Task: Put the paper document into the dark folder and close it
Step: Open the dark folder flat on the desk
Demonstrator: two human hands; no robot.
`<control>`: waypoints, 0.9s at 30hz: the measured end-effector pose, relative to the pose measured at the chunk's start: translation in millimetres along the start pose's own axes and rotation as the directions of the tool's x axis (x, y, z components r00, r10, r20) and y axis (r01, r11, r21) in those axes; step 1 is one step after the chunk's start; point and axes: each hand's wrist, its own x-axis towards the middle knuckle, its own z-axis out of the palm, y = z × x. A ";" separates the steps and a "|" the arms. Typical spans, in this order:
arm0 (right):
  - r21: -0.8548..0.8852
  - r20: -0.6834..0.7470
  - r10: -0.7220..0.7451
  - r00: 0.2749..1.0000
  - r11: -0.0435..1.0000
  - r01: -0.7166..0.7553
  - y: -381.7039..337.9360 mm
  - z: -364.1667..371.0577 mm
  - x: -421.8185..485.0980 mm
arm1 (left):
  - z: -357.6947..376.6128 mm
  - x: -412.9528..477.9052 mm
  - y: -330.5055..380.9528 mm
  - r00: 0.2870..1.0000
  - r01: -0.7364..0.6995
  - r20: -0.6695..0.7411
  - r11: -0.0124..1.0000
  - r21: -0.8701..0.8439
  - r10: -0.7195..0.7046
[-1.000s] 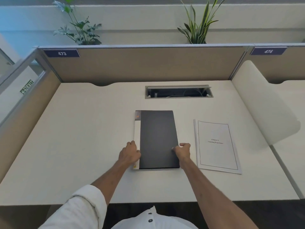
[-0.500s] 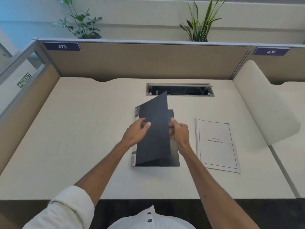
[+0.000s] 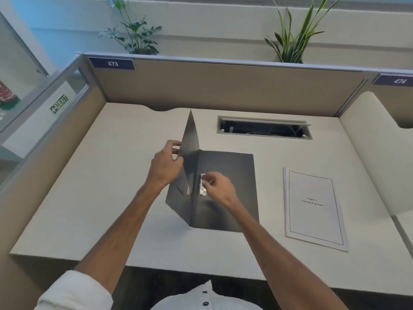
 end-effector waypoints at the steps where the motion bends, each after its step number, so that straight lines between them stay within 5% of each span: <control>1: -0.080 0.031 0.017 0.999 0.997 -0.014 1.9 8.5 -1.0 | -6.2 0.8 -9.1 1.000 -0.003 -0.024 0.998 0.058 0.004; 9: -0.421 0.153 0.063 0.986 0.907 0.008 41.2 61.2 -15.3 | -11.3 -8.6 -78.2 1.000 0.006 -0.024 0.836 0.549 0.009; 14: -0.514 0.148 0.088 0.985 0.858 0.000 64.5 86.9 -30.0 | -1.5 -21.7 -114.5 0.997 0.072 -0.060 0.791 0.607 -0.044; 27: -0.523 0.180 0.137 0.974 0.852 -0.023 65.4 90.1 -30.1 | 17.0 -36.9 -186.3 0.950 -0.026 0.249 0.750 0.661 -0.186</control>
